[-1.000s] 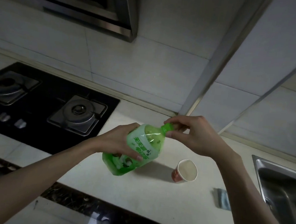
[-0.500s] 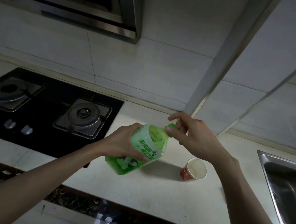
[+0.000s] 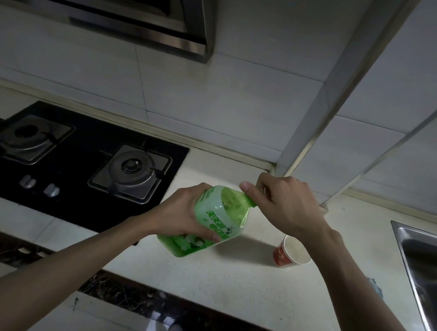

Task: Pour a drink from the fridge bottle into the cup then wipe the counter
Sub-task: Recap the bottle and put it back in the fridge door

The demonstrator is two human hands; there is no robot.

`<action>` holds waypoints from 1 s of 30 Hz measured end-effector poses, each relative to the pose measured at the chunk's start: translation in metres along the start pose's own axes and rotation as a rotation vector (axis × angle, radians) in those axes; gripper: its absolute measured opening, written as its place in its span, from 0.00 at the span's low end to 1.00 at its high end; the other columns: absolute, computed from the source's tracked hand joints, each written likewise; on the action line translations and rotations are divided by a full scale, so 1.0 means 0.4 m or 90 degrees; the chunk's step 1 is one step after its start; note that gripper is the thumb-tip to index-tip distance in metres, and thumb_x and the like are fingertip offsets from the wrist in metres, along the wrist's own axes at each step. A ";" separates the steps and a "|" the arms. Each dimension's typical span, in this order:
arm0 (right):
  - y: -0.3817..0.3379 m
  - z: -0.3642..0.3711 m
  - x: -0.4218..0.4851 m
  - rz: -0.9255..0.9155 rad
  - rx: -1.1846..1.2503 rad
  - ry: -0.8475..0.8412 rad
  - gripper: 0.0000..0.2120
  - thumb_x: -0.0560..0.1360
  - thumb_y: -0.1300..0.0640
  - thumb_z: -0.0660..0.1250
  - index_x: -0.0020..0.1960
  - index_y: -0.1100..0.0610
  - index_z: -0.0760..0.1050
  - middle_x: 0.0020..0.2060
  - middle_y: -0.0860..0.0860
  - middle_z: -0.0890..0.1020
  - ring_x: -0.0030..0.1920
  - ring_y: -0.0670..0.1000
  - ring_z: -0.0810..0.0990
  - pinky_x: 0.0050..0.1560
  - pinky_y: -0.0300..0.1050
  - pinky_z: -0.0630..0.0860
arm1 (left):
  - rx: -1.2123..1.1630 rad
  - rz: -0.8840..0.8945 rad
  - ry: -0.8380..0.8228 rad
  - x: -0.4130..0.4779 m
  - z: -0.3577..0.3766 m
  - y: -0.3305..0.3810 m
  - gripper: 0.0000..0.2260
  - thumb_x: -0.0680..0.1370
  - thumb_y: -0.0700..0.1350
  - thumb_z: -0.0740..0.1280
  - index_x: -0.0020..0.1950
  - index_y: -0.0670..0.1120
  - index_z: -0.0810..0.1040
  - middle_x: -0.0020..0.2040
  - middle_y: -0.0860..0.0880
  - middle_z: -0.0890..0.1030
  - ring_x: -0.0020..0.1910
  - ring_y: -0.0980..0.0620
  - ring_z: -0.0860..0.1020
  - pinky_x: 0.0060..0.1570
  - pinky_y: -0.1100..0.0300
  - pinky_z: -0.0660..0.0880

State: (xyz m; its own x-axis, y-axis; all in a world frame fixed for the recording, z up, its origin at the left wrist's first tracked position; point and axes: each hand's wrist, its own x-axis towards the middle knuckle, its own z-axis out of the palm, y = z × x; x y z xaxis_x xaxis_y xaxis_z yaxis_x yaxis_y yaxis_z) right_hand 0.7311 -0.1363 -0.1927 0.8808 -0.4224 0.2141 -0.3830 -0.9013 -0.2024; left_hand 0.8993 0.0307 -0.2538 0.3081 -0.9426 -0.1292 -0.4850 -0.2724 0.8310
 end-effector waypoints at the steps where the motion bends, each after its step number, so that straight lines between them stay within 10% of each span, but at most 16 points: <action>1: 0.004 0.004 0.002 -0.032 -0.004 0.010 0.31 0.77 0.30 0.44 0.34 0.52 0.69 0.24 0.46 0.72 0.25 0.47 0.71 0.31 0.42 0.69 | -0.005 -0.004 -0.008 0.000 0.002 0.003 0.37 0.57 0.56 0.83 0.63 0.55 0.73 0.53 0.60 0.80 0.51 0.64 0.79 0.48 0.66 0.77; 12: 0.086 -0.001 0.016 0.122 -0.003 -0.007 0.34 0.80 0.37 0.49 0.27 0.60 0.69 0.24 0.53 0.69 0.32 0.60 0.70 0.38 0.48 0.68 | 0.166 -0.040 0.223 0.018 0.139 0.110 0.42 0.57 0.60 0.82 0.66 0.52 0.70 0.55 0.58 0.73 0.54 0.57 0.73 0.53 0.60 0.71; 16: 0.138 -0.046 0.003 -0.050 -0.037 0.098 0.30 0.77 0.35 0.45 0.30 0.55 0.65 0.23 0.49 0.71 0.27 0.58 0.71 0.32 0.45 0.68 | 0.024 -0.077 0.182 0.034 0.170 0.164 0.35 0.58 0.53 0.84 0.60 0.58 0.71 0.52 0.61 0.79 0.50 0.68 0.77 0.46 0.73 0.72; 30: 0.336 -0.092 -0.018 -0.388 0.006 0.195 0.27 0.79 0.48 0.54 0.23 0.57 0.64 0.18 0.51 0.65 0.18 0.56 0.65 0.25 0.40 0.58 | -0.062 -0.110 0.197 0.056 0.337 0.283 0.38 0.60 0.50 0.84 0.65 0.53 0.71 0.54 0.58 0.81 0.52 0.65 0.79 0.52 0.66 0.77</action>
State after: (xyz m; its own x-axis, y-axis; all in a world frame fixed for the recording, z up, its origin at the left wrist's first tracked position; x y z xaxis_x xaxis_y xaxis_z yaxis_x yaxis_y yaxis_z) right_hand 0.6629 -0.2581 -0.1864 0.8197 0.1511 0.5524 0.1602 -0.9866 0.0322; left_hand 0.7411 -0.0474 -0.2356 0.6187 -0.7771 -0.1154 -0.3287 -0.3894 0.8604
